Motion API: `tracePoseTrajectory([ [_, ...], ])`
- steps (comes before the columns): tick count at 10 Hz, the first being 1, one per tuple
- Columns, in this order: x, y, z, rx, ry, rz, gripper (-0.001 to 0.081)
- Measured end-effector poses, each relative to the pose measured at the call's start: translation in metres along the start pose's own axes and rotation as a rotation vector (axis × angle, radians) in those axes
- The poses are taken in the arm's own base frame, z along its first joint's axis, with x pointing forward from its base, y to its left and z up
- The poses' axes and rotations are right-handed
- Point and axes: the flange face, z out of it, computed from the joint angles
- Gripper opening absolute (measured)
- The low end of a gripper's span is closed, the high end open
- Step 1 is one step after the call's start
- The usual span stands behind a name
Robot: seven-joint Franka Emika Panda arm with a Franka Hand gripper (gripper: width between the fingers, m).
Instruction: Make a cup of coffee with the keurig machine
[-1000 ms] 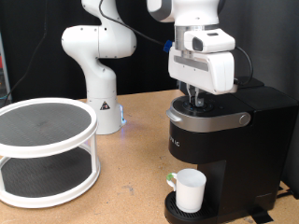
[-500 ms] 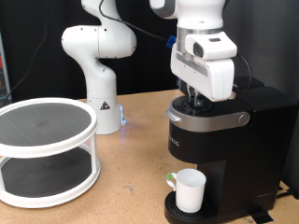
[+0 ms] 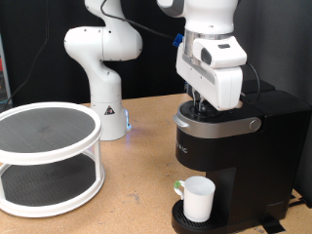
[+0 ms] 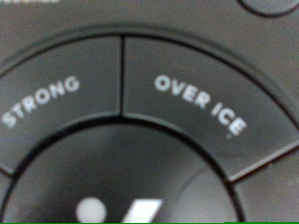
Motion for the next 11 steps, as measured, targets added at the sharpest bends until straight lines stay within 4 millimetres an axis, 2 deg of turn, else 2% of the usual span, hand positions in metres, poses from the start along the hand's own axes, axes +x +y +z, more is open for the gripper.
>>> tracePoseTrajectory([
  [3, -0.003, 0.004, 0.0, -0.003, 0.089, 0.017, 0.0002],
  [7, -0.036, 0.009, 0.0, 0.075, 0.279, -0.049, 0.0002],
  [9, -0.053, 0.011, -0.01, 0.088, 0.344, -0.053, 0.0002],
  [11, -0.067, 0.013, -0.033, 0.087, 0.409, -0.033, 0.0002],
])
